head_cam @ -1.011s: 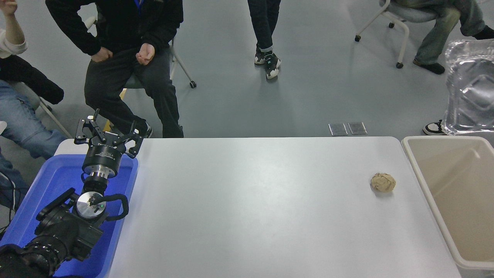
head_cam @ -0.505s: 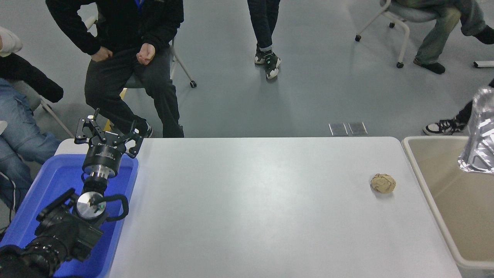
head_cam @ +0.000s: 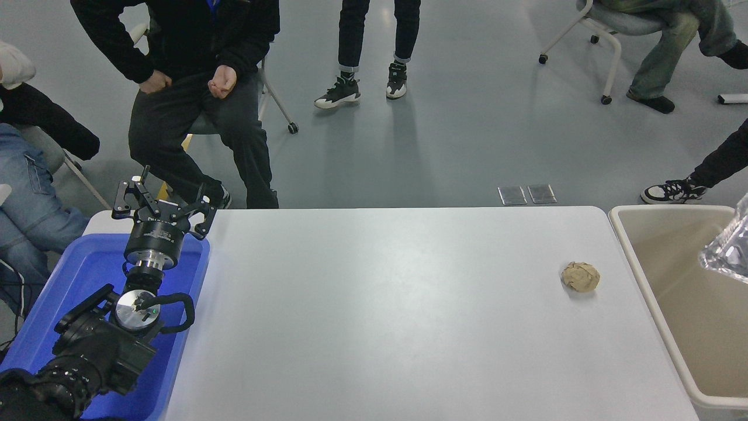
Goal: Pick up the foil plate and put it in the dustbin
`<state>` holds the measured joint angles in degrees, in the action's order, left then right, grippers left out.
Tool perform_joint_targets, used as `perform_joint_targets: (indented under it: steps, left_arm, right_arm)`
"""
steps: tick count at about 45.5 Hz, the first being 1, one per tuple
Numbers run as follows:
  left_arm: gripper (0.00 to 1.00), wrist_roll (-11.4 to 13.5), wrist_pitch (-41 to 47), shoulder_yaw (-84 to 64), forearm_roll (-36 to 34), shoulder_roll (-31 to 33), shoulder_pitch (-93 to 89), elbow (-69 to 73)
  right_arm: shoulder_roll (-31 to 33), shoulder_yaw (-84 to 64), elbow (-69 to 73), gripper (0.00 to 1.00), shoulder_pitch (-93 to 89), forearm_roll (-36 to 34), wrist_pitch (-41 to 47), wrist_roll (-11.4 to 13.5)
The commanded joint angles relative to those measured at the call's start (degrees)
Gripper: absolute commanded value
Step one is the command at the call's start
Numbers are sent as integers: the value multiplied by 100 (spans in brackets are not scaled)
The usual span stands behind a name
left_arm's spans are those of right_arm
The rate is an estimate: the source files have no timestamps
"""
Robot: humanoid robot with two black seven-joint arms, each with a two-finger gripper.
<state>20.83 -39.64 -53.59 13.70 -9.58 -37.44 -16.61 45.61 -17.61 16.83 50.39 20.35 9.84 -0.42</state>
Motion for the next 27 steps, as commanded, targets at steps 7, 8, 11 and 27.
perform_joint_targets:
  steps: [7,8,11,27]
  left_arm:
    - [99,0,-8,-2,1,0,0,0]
    - [99,0,-8,-2,1,0,0,0]
    - [99,0,-8,-2,1,0,0,0]
    - [99,0,-8,-2,1,0,0,0]
  right_arm:
    - [-879,934,-619,0,-1233,-813,-1396,-2]
    - [-896,969,-628,0,-1251,-848,-1423,-2]
    - [-914,1022,-628,0,-1260,-980,-1484,-2]
    - [-1345,1057,-725,0,-1409,-1209,-2099,-11]
